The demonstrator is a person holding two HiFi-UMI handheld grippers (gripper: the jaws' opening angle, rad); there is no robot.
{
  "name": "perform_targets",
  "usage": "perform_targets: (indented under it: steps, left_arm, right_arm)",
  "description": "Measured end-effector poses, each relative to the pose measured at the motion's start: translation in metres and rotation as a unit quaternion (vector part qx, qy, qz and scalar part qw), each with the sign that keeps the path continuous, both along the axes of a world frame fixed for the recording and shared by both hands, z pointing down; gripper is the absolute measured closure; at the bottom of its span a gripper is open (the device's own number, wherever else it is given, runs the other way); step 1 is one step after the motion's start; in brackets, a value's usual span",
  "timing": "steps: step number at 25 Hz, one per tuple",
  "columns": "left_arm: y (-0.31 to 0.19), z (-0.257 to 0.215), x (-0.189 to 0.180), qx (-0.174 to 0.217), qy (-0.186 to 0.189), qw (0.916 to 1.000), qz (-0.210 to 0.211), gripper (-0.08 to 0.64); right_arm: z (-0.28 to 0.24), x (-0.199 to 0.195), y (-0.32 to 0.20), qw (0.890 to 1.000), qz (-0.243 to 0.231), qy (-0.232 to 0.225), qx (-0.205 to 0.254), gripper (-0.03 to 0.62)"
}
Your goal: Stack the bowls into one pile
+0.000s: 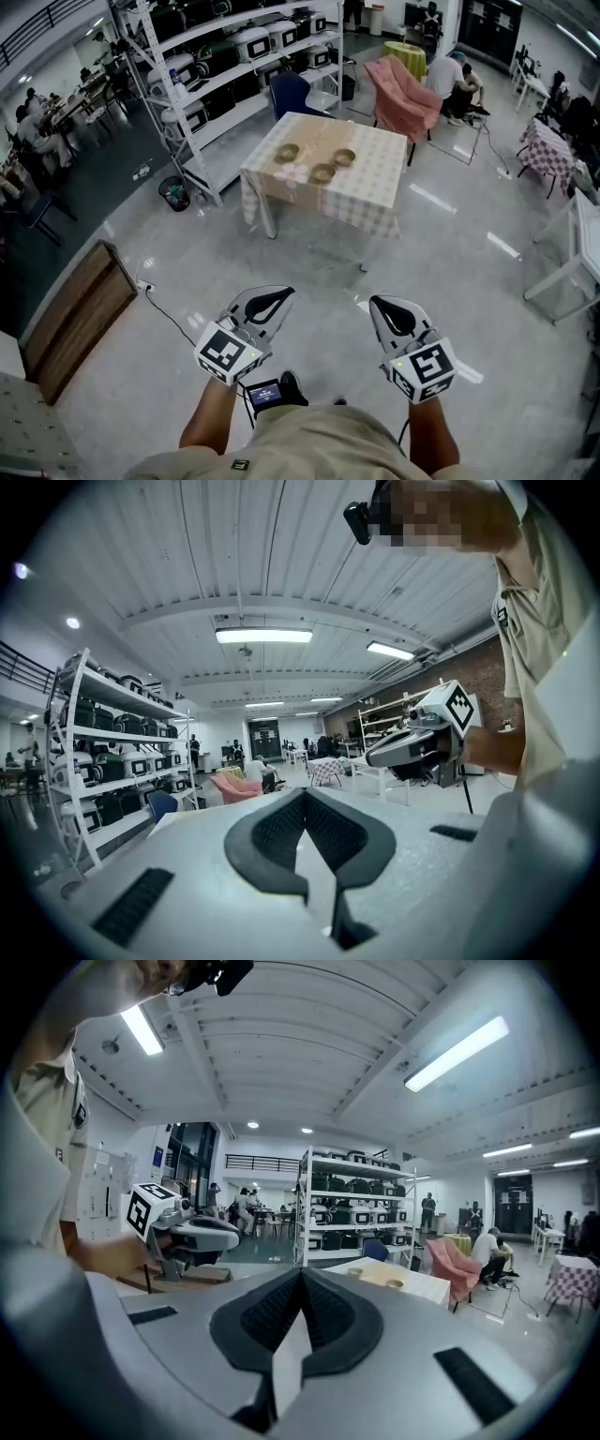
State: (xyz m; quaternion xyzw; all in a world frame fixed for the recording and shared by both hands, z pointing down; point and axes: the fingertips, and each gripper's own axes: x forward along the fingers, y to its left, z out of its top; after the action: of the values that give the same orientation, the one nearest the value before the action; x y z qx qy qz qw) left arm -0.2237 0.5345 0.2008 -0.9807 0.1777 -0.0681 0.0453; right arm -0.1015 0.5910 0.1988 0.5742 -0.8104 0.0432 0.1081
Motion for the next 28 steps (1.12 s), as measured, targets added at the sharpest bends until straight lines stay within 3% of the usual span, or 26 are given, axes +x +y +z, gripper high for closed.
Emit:
perform_targets:
  steps: [18,28]
  left_arm:
    - [-0.135,-0.009,-0.052,0.003,0.035,0.9973,0.065,0.554]
    - [-0.188,0.005,-0.039,-0.017,0.033,0.9975,0.060,0.554]
  right_arm:
    - [-0.005,-0.062,-0.129,0.999,0.051,0.007,0.002,0.589]
    - [0.006,-0.046,-0.188,0.999,0.049,0.003,-0.015,0.589]
